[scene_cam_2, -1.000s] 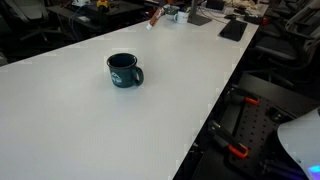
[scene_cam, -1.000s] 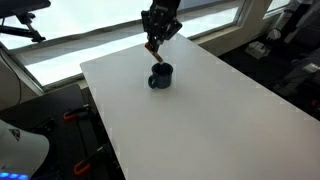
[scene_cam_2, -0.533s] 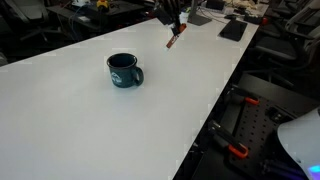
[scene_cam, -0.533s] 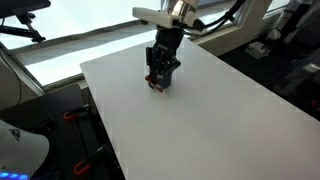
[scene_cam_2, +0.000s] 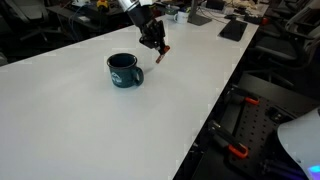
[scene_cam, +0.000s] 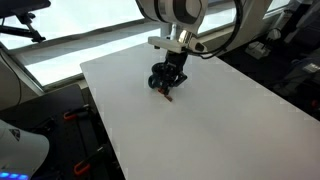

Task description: Put the red marker on the table.

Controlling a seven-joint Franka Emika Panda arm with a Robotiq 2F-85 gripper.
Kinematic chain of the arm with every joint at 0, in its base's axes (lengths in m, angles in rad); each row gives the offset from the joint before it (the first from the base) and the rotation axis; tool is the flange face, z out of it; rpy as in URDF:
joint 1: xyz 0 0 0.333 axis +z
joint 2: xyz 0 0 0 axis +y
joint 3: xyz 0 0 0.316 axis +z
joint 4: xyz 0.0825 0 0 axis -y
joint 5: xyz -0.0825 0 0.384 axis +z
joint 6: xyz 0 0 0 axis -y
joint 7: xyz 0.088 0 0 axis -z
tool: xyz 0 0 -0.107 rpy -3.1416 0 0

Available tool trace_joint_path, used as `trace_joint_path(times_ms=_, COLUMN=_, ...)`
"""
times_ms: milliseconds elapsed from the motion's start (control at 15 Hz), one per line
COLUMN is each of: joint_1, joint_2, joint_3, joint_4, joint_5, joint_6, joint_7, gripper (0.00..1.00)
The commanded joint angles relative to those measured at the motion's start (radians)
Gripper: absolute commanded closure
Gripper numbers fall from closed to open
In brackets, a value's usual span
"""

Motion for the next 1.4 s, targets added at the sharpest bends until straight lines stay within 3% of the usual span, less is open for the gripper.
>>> trace_joint_path(times_ms=0, joint_1=0.020, joint_2=0.112, joint_3=-0.003, joint_4=0.117, joint_5=-0.012, joint_6=-0.015, joint_7=0.010, gripper=0.95)
trace_joint_path(times_ms=67, joint_1=0.022, joint_2=0.134, joint_3=-0.003, joint_4=0.138, joint_5=-0.008, joint_6=-0.016, joint_7=0.005, gripper=0.95)
trace_joint_path(times_ms=133, joint_1=0.020, joint_2=0.153, joint_3=0.000, joint_4=0.157, joint_5=0.000, joint_6=-0.015, joint_7=-0.001, gripper=0.59)
trace_joint_path(times_ms=200, joint_1=0.016, joint_2=0.117, joint_3=-0.002, joint_4=0.105, joint_5=0.002, joint_6=-0.002, joint_7=-0.002, gripper=0.80)
trace_joint_path(times_ms=400, joint_1=0.017, joint_2=0.156, joint_3=-0.002, joint_4=0.144, joint_5=0.002, joint_6=-0.002, joint_7=-0.003, gripper=0.59)
trace_joint_path(times_ms=1333, joint_1=0.017, joint_2=0.158, joint_3=-0.002, joint_4=0.149, joint_5=0.003, joint_6=-0.002, joint_7=-0.003, gripper=0.59)
